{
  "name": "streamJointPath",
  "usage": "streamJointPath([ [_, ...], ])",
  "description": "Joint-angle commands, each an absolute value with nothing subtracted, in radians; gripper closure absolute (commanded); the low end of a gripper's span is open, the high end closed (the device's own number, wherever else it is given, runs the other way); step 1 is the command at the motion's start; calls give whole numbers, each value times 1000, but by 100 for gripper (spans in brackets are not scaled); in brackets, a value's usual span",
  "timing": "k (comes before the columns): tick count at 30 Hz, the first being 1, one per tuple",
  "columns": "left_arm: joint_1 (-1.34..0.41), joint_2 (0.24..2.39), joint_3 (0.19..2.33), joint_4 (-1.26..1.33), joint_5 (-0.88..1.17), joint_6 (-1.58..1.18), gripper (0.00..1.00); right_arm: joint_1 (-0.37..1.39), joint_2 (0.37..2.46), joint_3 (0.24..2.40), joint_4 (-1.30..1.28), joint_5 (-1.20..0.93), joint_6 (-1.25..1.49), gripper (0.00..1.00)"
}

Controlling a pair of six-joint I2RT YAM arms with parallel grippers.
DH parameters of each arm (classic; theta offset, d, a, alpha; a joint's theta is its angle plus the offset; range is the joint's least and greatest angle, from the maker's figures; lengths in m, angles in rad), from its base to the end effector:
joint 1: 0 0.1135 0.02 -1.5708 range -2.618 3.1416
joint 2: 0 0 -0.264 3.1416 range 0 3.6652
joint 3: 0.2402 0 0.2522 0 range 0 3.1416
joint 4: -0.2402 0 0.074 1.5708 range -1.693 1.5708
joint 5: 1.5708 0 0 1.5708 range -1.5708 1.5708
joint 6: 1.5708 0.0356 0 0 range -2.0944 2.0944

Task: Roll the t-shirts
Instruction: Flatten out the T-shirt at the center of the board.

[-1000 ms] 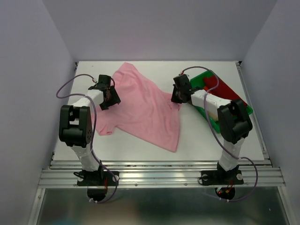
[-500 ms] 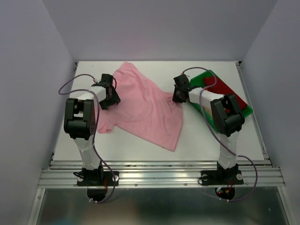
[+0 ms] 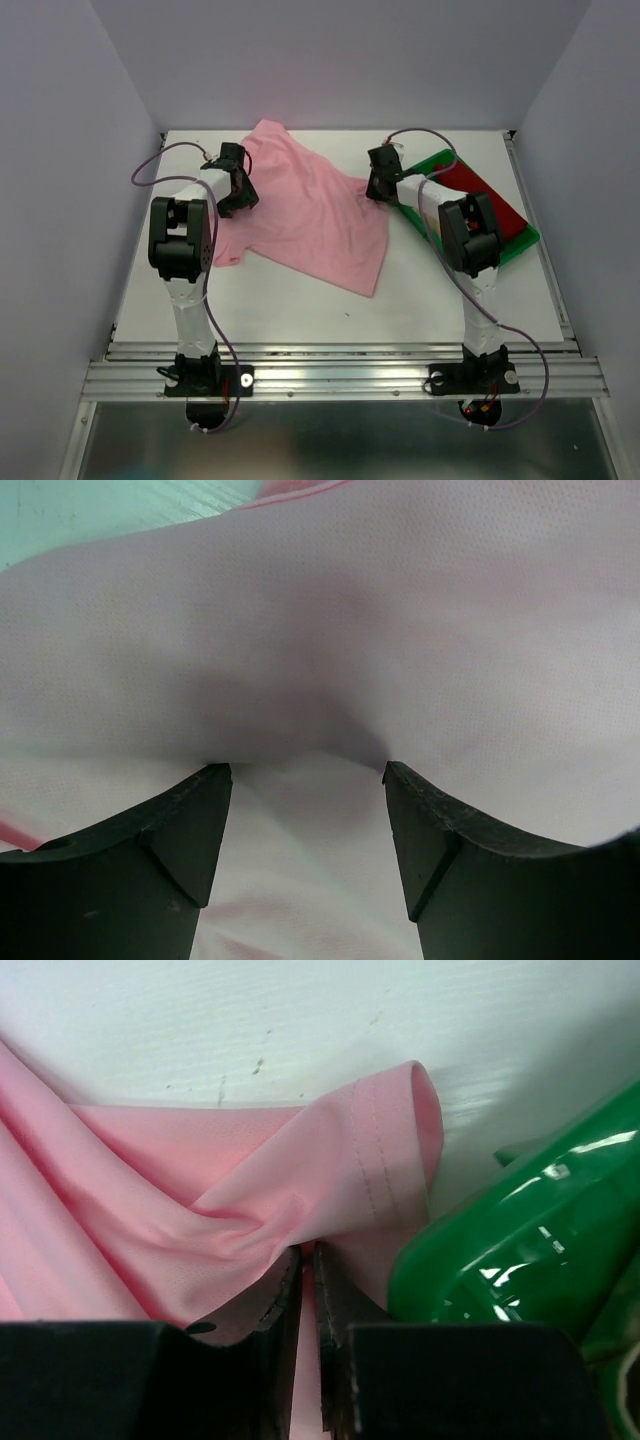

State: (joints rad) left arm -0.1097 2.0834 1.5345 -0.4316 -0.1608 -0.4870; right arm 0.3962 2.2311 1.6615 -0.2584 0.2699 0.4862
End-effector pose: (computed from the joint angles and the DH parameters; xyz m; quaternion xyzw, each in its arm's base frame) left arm 0.4484 -0.0437 0.1763 -0.2018 0.9324 -0.0118 0.2997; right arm 0.4592 0.1818 0.1606 0.0903 0.9202 0.0402 0.3787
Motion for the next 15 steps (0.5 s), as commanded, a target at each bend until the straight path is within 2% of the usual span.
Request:
streamJointPath([
  [1,-103,2077,1551,-459,-150,-468,27,350,2247,1669,-305,290,430,83],
  [15,-161,1976,1586,-485,-178,-446,26,281,2215,1661,-305,291,387,79],
])
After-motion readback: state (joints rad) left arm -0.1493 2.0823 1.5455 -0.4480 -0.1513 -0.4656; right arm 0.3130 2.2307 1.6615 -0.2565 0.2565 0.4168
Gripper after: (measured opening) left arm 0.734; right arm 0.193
